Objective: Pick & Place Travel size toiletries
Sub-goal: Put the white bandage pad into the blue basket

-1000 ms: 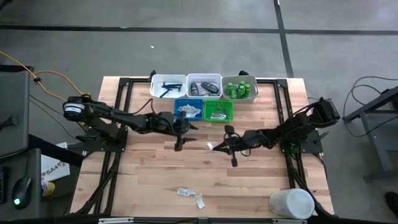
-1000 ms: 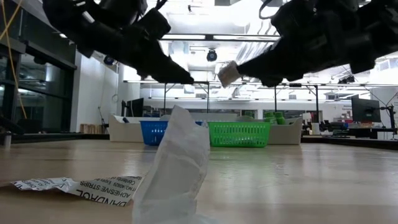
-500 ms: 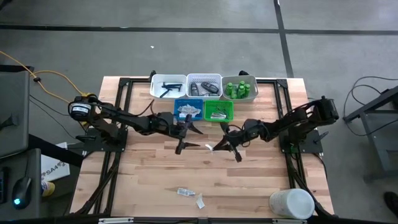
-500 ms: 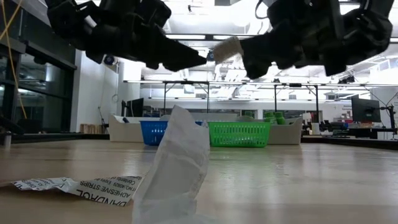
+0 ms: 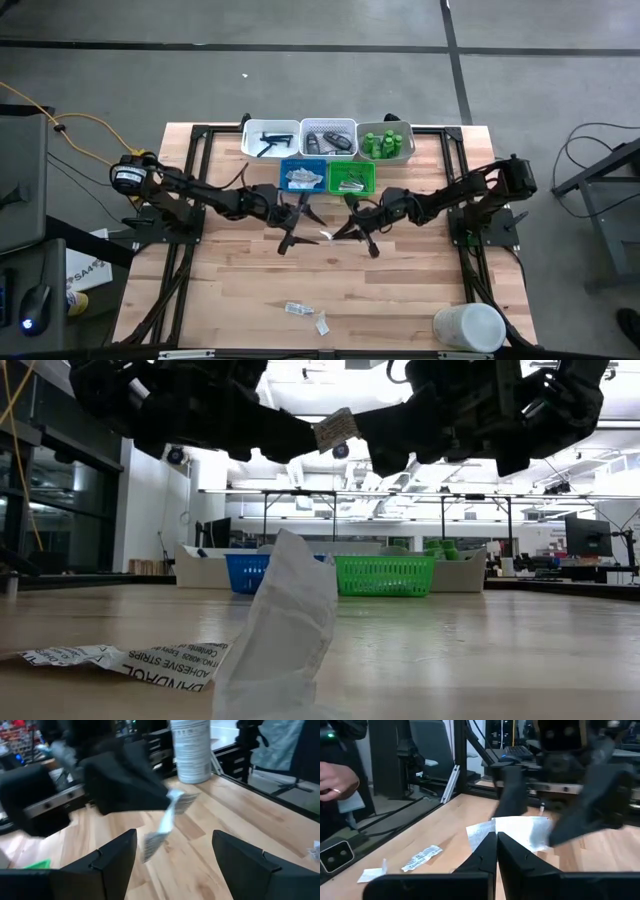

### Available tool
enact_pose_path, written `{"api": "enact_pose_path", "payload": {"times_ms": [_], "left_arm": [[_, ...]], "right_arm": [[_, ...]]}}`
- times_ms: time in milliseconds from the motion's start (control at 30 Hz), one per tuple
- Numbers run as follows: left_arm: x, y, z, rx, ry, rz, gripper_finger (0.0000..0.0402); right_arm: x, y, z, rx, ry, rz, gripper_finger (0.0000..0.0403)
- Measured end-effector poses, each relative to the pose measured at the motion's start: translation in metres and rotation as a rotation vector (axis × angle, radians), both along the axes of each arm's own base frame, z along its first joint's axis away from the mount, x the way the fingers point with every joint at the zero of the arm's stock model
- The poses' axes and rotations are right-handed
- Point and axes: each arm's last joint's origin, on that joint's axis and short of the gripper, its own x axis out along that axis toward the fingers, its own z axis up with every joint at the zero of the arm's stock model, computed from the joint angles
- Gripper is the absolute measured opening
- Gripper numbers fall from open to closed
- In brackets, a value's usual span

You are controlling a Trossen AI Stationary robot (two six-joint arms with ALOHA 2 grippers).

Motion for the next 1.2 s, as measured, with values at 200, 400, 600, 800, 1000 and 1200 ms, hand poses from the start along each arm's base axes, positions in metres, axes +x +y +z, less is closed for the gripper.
{"api": "enact_pose_path", "payload": {"times_ms": [200,400,600,800,1000,1200], "left_arm": [[-0.0001,-0.0031,0.0004,0.005,-0.006,-0.01,0.026],[-0.0001,-0.0029,-0.0001,-0.002,0.001,-0.007,0.0258],[0.0001,-0.0018,-0.0001,-0.023,0.01,0.019,0.0216],[0.0,-0.0014,-0.0018,-0.02,0.027,0.035,0.0135],[0.0,-0.0014,-0.0022,-0.02,0.033,0.035,0.0043],[-0.0002,-0.0006,-0.0044,-0.016,0.056,0.055,0.0006]], "right_arm": [[0.0007,-0.0038,-0.0002,0.008,0.006,-0.058,0.0003],[0.0011,-0.0046,0.0005,0.008,0.0,-0.09,0.0003],[0.0013,-0.0052,0.0005,0.008,0.001,-0.115,0.0003],[0.0014,-0.0057,0.0004,0.008,0.001,-0.132,0.0003],[0.0016,-0.0057,0.0005,0.008,0.002,-0.132,0.0003],[0.0015,-0.0059,-0.0011,0.015,0.021,-0.14,0.0003]]}}
